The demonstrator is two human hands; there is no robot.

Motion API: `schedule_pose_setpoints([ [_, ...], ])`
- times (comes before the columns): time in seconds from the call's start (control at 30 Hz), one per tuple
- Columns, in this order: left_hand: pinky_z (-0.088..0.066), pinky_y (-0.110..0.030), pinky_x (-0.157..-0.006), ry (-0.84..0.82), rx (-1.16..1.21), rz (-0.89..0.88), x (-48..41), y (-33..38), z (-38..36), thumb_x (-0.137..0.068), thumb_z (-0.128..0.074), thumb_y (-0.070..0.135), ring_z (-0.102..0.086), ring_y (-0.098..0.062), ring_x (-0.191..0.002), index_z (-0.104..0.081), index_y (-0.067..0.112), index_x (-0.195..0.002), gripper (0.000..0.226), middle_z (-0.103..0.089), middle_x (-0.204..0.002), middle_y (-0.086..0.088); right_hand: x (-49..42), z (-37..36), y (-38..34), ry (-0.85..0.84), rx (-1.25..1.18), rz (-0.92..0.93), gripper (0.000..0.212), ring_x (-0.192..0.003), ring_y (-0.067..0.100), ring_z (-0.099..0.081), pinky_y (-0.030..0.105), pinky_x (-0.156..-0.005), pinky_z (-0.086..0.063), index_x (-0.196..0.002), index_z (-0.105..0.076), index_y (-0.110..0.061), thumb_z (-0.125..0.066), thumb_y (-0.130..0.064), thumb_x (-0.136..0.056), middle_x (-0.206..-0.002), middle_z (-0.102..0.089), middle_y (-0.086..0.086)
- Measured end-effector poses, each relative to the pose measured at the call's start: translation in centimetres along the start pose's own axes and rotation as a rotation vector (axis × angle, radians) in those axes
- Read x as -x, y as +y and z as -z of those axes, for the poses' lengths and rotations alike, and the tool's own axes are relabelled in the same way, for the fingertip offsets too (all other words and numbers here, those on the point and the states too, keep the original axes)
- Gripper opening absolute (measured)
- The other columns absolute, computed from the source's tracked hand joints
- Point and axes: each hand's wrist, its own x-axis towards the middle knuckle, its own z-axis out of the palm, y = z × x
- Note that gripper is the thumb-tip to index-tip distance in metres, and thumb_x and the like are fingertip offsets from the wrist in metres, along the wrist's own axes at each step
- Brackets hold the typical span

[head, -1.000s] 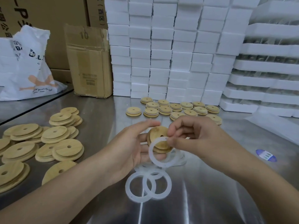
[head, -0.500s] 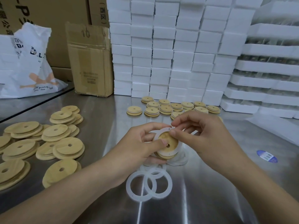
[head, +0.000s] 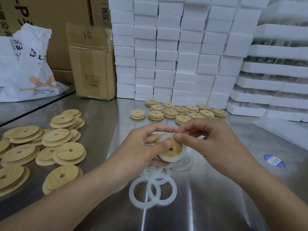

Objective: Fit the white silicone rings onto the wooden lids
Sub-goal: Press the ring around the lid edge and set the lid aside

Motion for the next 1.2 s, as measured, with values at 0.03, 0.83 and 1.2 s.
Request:
schedule_pose_setpoints([
  [0.03,-0.068,-0.046,-0.085,-0.006,-0.004,-0.002,0.0,0.0,0.0,-0.103,-0.069,0.01,-0.079,-0.03,-0.108,-0.072,0.02,-0.127,0.026,-0.082,-0.113,-0.011,0.0,0.0,0.0,0.003,-0.007,-0.003,0.01,-0.078,0.01,-0.071,0.011,-0.068,-0.049,-0.082,-0.082,-0.032,-0.084,-0.024,-0.087,-0.081,-0.078,-0.008],
  [0.83,-0.069,-0.047,-0.072,0.044,0.036,-0.076,-0.2,0.1,0.4,-0.105,-0.064,0.014,-0.079,-0.031,-0.106,-0.079,0.021,-0.121,0.022,-0.081,-0.114,-0.012,-0.2,1.4,-0.3,-0.095,-0.204,-0.196,0.003,-0.069,0.005,-0.069,0.007,-0.062,-0.047,-0.087,-0.083,-0.023,-0.083,-0.02,-0.088,-0.079,-0.079,0.005],
  [1.2,-0.068,-0.041,-0.071,0.169,0.132,-0.082,-0.3,0.1,0.6,-0.095,-0.076,0.003,-0.08,-0.036,-0.101,-0.081,0.017,-0.116,0.027,-0.08,-0.117,-0.012,-0.1,0.7,0.0,-0.093,-0.188,-0.25,0.018,-0.075,0.016,-0.066,0.038,-0.072,-0.043,-0.101,-0.073,-0.025,-0.084,-0.023,-0.087,-0.083,-0.08,0.007],
])
